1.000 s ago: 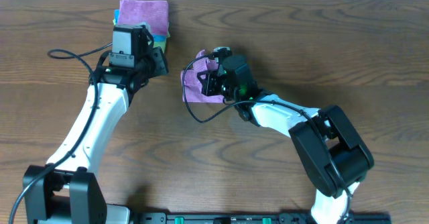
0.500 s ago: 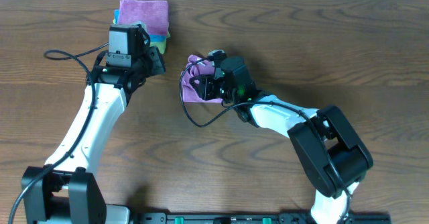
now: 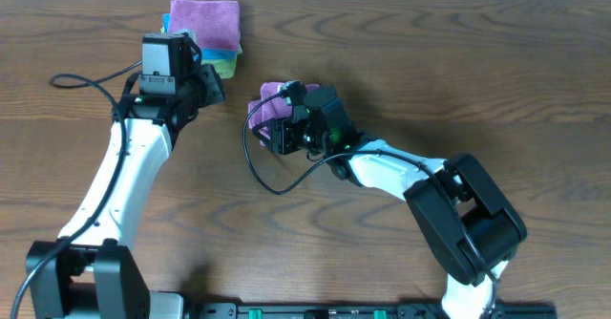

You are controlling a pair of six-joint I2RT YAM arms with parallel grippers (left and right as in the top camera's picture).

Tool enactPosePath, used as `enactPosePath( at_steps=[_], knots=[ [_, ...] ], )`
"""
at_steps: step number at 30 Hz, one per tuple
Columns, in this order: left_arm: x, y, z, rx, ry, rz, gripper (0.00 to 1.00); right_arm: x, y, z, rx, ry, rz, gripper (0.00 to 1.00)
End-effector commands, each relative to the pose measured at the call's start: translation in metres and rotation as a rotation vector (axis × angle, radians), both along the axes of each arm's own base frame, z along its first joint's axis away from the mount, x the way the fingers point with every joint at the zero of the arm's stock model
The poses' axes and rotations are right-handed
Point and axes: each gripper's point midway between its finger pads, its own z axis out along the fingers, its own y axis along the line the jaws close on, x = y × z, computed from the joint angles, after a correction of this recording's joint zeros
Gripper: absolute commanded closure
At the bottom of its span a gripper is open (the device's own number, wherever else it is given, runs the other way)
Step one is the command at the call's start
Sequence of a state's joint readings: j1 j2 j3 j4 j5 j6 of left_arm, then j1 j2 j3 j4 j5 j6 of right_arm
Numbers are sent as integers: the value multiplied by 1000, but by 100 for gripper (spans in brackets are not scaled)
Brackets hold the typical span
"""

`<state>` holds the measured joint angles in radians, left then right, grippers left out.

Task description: Fold the cloth

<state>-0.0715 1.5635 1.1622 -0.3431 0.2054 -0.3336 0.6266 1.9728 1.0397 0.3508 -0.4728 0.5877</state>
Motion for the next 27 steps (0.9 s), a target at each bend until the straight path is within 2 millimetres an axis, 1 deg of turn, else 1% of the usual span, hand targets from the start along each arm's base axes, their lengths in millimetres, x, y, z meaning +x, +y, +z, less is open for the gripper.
enactPosePath(
  at_steps=[1,4,5,9,11,12,13,14,15,16,18,19,23,25,27],
  knots=[
    [3,6,23,9,-59,8,67,6,1,9,21,-23,9,50],
    [3,7,25,10,-63,9,61,10,-1,19,41,-41,9,49],
    [3,7,26,9,-64,9,57,13,-4,26,48,-52,2,48],
    [3,7,26,8,-64,8,48,26,-17,49,64,-102,-43,45],
    [2,6,26,6,-63,6,43,36,-31,61,49,-136,-79,36],
    [1,6,27,4,-62,4,40,39,-39,65,37,-146,-97,30],
    [0,6,28,4,-62,4,37,43,-48,70,22,-157,-115,24],
    [-1,6,29,4,-61,4,32,46,-57,73,6,-164,-130,20],
    [-3,6,30,3,-59,4,29,48,-67,77,-12,-171,-144,12],
    [-5,6,30,4,-57,4,25,50,-77,80,-29,-174,-154,1],
    [-8,6,32,4,-50,4,8,52,-97,85,-61,-173,-174,1],
    [-10,6,33,3,-48,3,4,52,-105,88,-75,-174,-182,1],
    [-19,4,38,-5,-42,-6,5,45,-140,100,-141,-170,-205,1],
    [-22,0,41,-23,-39,-22,5,36,-156,106,-186,-181,-194,1],
    [-27,-6,44,-63,-30,-41,5,21,-173,111,-251,-185,-171,1]
  ],
)
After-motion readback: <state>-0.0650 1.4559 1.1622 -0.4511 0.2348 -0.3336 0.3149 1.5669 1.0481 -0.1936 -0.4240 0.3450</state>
